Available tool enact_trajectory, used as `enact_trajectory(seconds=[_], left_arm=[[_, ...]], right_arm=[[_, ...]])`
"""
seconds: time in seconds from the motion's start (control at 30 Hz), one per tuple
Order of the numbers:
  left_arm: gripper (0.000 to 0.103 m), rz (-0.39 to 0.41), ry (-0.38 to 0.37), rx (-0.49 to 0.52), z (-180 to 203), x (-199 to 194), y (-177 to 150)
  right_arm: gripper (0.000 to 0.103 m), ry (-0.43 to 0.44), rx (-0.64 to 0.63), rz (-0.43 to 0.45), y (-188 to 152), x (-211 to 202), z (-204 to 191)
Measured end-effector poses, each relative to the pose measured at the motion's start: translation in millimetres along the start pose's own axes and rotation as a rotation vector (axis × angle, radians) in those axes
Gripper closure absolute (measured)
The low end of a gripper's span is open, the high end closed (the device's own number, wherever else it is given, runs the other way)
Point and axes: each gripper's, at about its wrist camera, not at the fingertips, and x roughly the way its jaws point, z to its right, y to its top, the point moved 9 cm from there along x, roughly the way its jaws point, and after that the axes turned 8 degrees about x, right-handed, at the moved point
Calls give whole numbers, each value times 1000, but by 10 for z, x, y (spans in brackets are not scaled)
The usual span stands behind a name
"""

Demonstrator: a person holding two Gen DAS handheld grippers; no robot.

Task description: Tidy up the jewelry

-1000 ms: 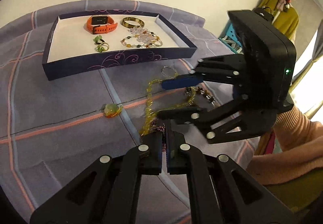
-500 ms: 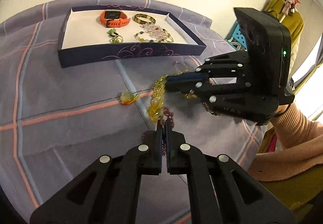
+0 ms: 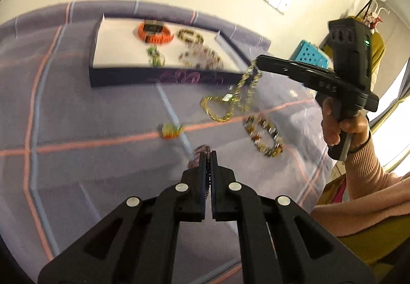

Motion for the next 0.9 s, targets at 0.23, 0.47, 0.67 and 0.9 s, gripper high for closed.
enact_trajectory(seconds=[0.23, 0.47, 0.67, 0.9], left_arm=[[100, 80, 36, 34, 20, -198, 339], [100, 142, 73, 52, -24, -335, 680], [100, 167, 100, 62, -89, -395, 914], [100, 175, 124, 69, -178, -344, 1120]], right_arm=[[100, 34, 2, 146, 480, -508, -94], [100, 31, -5, 228, 809, -788, -113], [100, 21, -12, 275, 1033, -912, -90], [100, 13, 2, 300, 1280, -918, 1]])
